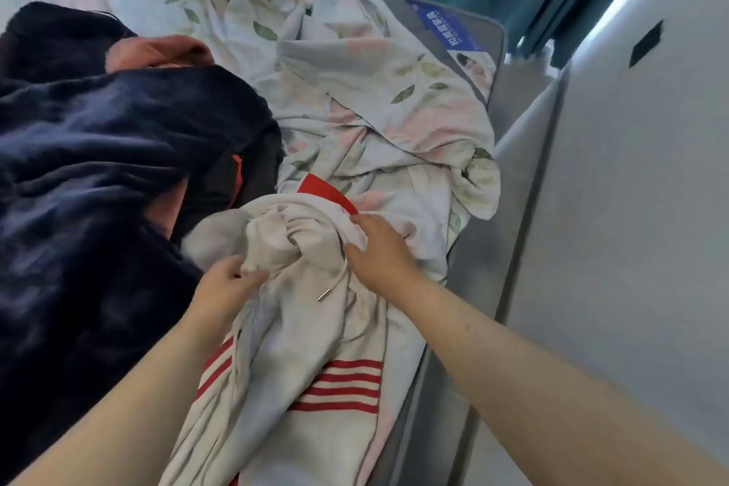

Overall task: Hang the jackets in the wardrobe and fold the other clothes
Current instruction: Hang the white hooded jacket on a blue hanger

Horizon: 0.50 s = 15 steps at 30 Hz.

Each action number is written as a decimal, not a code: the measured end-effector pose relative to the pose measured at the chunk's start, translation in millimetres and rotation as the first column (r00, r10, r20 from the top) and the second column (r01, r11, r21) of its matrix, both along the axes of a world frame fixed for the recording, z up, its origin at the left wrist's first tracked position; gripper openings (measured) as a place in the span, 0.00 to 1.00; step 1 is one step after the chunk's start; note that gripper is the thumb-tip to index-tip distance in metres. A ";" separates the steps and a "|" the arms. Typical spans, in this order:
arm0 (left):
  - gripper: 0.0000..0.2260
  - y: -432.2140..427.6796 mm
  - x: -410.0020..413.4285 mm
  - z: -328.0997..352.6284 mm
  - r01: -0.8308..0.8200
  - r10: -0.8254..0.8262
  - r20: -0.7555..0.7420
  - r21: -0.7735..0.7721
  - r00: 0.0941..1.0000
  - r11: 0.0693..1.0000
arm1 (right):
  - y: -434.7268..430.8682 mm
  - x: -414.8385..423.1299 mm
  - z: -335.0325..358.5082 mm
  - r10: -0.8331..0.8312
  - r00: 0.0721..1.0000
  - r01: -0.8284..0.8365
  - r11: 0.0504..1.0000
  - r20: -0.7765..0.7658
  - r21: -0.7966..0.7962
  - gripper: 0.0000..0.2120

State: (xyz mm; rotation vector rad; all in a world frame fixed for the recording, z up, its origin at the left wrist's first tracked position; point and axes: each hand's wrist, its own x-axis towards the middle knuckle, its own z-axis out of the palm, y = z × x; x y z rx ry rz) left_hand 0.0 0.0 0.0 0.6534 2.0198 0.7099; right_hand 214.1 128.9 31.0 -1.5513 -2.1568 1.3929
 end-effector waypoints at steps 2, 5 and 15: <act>0.17 1.0 -8.0 -16.4 -0.106 0.106 0.025 -0.026 0.994 0.994 | 12.7 -20.1 -16.0 0.035 0.999 -0.035 0.999 -0.021 0.024 0.28; 0.18 -3.5 -6.9 -36.0 -0.112 0.122 0.156 -0.073 0.980 0.991 | 22.5 -38.5 -34.6 -0.033 0.996 0.027 0.997 -0.082 -0.073 0.31; 0.07 -6.2 6.5 -41.8 0.021 -0.035 -0.151 -0.095 0.988 0.995 | -2.0 -6.2 -39.8 -0.191 0.952 0.144 0.970 -0.240 -0.197 0.11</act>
